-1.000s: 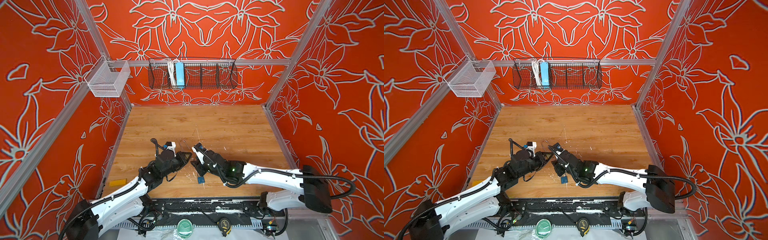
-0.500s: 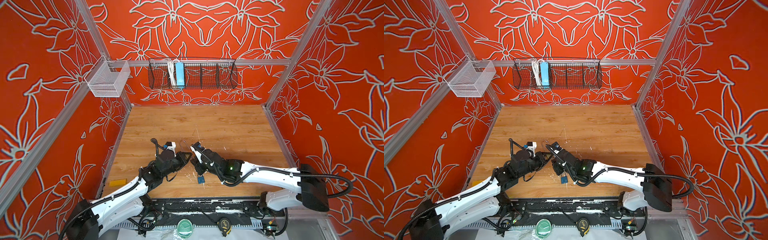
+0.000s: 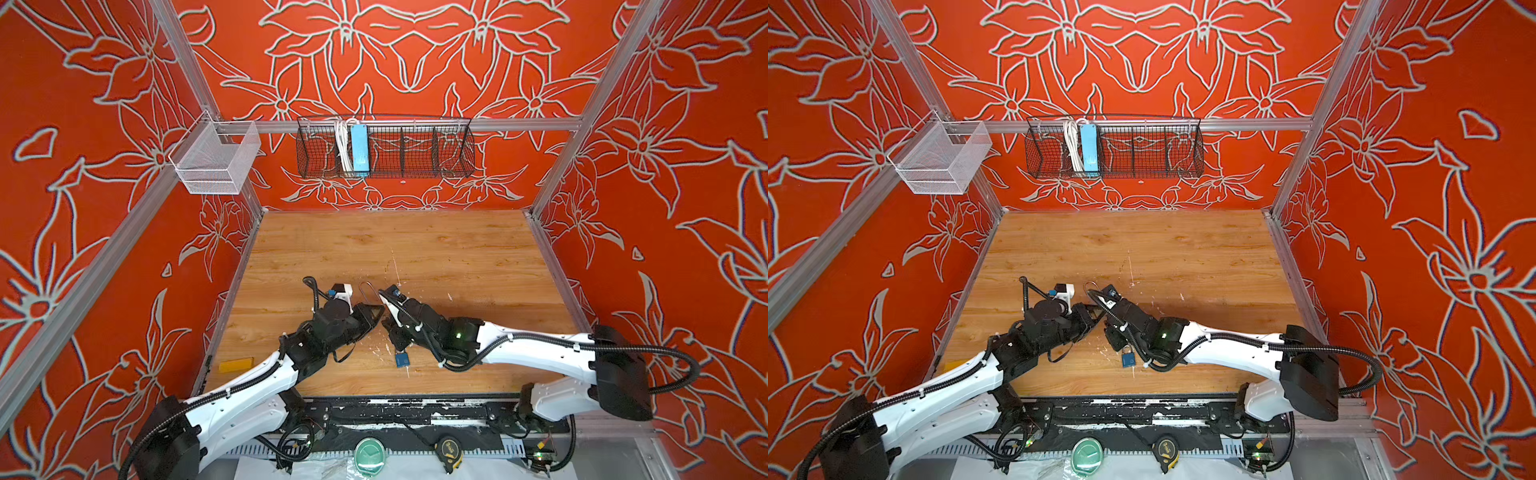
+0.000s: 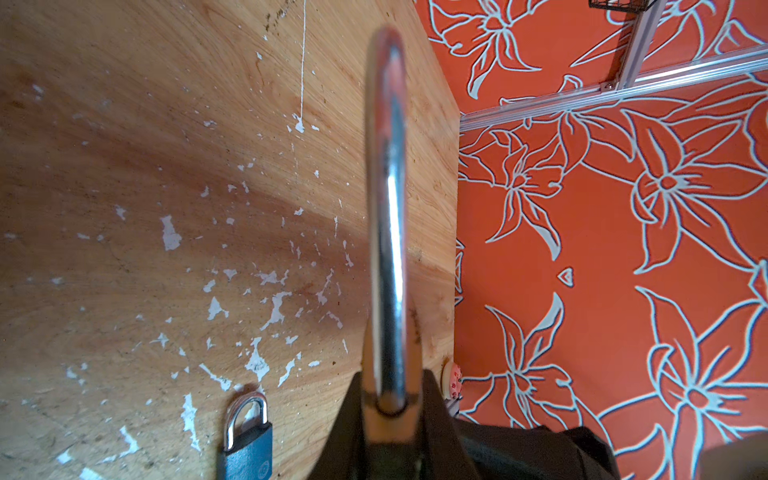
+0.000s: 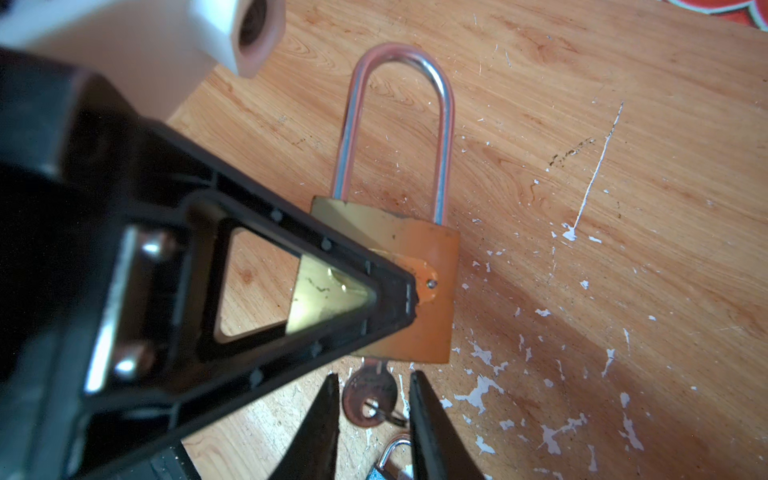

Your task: Unlock with the key

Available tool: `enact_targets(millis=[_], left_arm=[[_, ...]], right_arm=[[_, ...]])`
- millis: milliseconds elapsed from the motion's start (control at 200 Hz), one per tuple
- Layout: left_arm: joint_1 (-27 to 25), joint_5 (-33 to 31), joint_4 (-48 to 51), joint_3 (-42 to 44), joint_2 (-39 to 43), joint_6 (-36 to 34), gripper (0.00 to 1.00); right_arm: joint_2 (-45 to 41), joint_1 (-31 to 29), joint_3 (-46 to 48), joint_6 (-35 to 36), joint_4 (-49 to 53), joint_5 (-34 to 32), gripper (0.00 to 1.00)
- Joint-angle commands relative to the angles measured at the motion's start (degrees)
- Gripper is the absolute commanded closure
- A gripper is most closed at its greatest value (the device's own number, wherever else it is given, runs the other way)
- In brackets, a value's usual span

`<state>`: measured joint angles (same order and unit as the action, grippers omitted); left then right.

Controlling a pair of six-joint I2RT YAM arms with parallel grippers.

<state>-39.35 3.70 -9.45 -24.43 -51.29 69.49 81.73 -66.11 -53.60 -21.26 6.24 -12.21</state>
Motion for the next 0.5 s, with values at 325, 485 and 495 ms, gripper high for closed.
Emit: enact_targets(millis=[325, 485, 495], left_arm=[[-0.2, -0.05, -5.56, -2.37, -0.06, -0.24, 1.0], [-0.2, -0.1, -5.53, -2.29, -0.13, -0.24, 1.0], [-0.2, -0.1, -5.5, -2.29, -0.13, -0.24, 1.0]], right_arm=[[0.77, -0.29, -2.3, 0.29, 1.01, -1.54, 0.71], [0.39, -0.34, -2.21, 0.46, 1.58, -2.38, 0.71], [0.36, -0.27, -2.18, 0.43, 1.58, -2.38, 0.71]])
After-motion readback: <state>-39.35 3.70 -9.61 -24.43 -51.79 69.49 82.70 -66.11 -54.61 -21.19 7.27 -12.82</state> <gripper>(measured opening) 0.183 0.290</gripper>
